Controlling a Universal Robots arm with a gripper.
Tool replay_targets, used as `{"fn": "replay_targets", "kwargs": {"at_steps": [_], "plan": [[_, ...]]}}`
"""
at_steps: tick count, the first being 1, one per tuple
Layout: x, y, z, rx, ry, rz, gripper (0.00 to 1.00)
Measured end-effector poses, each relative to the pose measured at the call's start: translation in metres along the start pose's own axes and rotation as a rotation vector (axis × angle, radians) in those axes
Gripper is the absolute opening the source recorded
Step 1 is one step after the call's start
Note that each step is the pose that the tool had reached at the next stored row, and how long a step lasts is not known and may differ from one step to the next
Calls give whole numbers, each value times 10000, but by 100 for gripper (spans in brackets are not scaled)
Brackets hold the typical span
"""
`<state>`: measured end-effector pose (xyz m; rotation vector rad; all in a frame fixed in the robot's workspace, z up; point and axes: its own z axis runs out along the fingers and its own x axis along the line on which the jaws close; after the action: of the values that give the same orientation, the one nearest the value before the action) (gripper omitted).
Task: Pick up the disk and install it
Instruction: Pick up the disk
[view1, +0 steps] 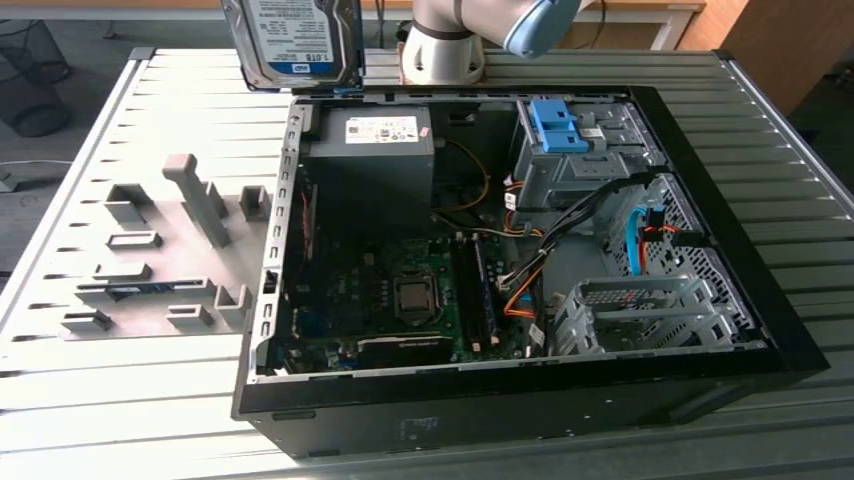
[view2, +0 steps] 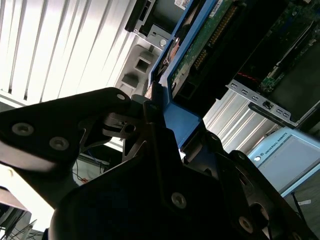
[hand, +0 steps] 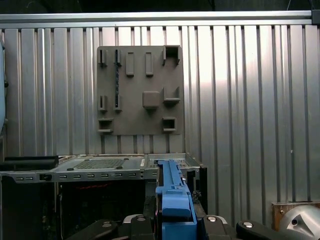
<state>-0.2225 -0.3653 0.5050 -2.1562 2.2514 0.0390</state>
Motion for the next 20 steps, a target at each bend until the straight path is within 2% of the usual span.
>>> {"fn": "replay_targets", "kwargs": {"at_steps": [20], "plan": [[-1, -10, 0, 0, 0, 0, 37]]}}
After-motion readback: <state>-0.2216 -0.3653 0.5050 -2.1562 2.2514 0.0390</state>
